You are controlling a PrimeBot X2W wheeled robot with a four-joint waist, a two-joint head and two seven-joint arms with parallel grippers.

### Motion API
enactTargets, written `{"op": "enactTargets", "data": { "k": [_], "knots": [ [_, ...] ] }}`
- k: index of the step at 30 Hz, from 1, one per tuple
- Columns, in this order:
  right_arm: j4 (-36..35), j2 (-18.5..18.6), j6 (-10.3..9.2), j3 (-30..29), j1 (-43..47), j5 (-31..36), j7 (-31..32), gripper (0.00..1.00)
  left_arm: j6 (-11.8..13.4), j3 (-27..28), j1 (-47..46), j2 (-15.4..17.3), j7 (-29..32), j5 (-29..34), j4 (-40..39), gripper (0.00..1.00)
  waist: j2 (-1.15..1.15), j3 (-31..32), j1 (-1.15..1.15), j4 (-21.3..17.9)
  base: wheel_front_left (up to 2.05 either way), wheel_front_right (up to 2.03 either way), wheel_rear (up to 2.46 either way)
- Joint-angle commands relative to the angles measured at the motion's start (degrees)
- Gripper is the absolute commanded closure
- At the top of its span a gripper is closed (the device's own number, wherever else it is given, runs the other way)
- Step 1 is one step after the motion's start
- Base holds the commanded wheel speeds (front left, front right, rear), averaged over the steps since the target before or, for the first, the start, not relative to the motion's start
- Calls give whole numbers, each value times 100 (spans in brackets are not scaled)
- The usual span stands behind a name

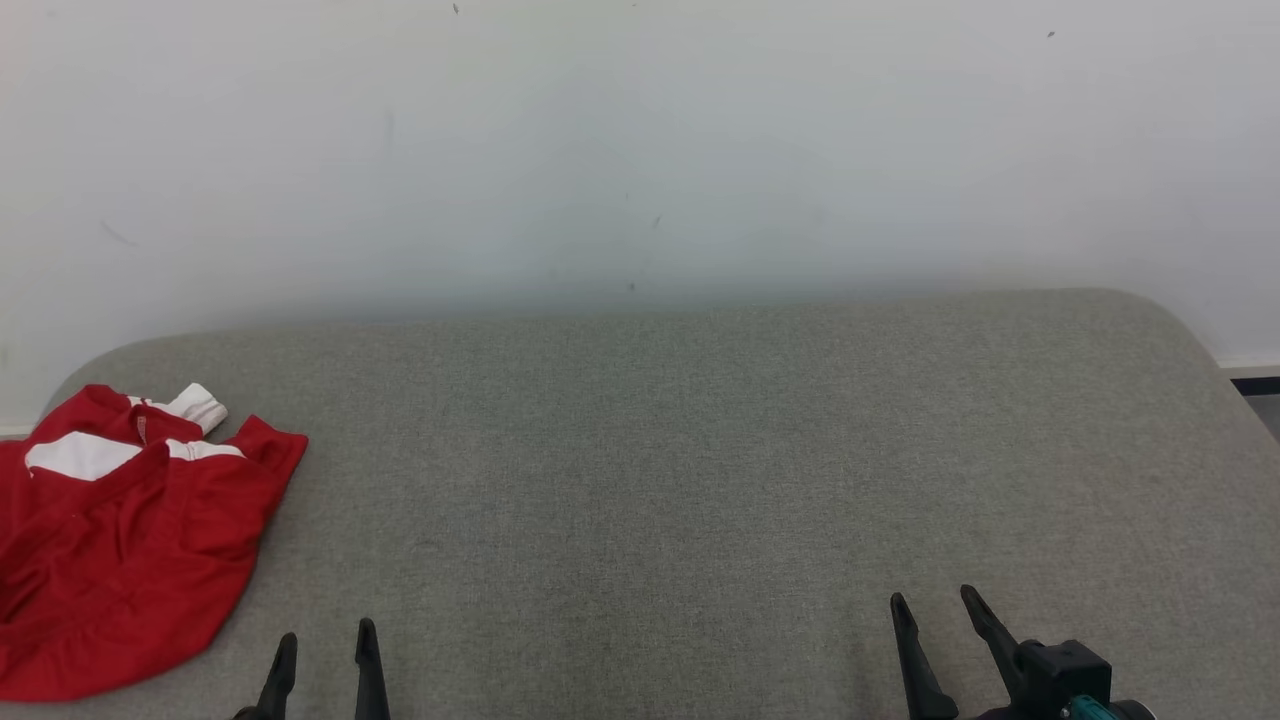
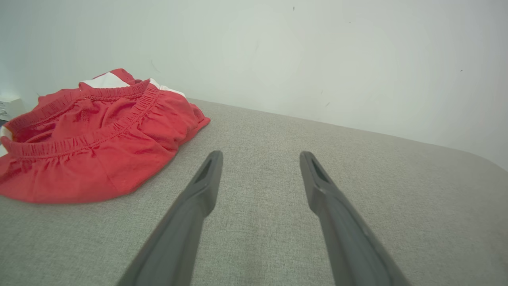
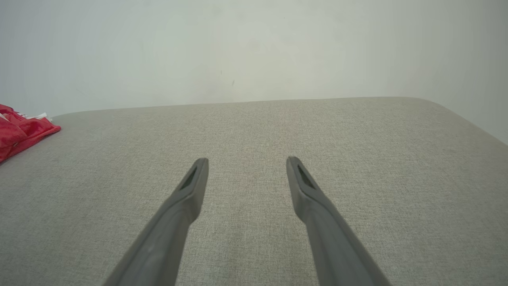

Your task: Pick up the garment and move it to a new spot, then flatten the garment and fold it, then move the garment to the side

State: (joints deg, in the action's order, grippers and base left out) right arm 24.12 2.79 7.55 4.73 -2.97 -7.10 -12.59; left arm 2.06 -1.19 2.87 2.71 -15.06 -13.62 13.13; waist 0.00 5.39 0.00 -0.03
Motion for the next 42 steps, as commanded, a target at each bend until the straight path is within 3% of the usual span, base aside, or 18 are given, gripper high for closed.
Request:
{"op": "enactTargets", "data": {
  "k": [1,11,33,42],
  "knots": [
    [13,17,-12,15,-16,3,-14,0,33,-5,69,32,-18,-15,10,0,0,8,0,-1,0,0,0],
    [7,16,-12,-15,87,-6,-34,0,82,-28,131,31,-14,34,-46,0,0,83,0,189,0,0,0],
    [218,15,-12,413,123,-540,-199,0,186,-4,478,433,179,198,-419,0,0,275,0,2150,0,0,0],
    [342,17,-12,555,-46,-593,-245,0,295,116,542,501,233,94,-628,0,0,152,0,2479,0,0,0]
  ]
}}
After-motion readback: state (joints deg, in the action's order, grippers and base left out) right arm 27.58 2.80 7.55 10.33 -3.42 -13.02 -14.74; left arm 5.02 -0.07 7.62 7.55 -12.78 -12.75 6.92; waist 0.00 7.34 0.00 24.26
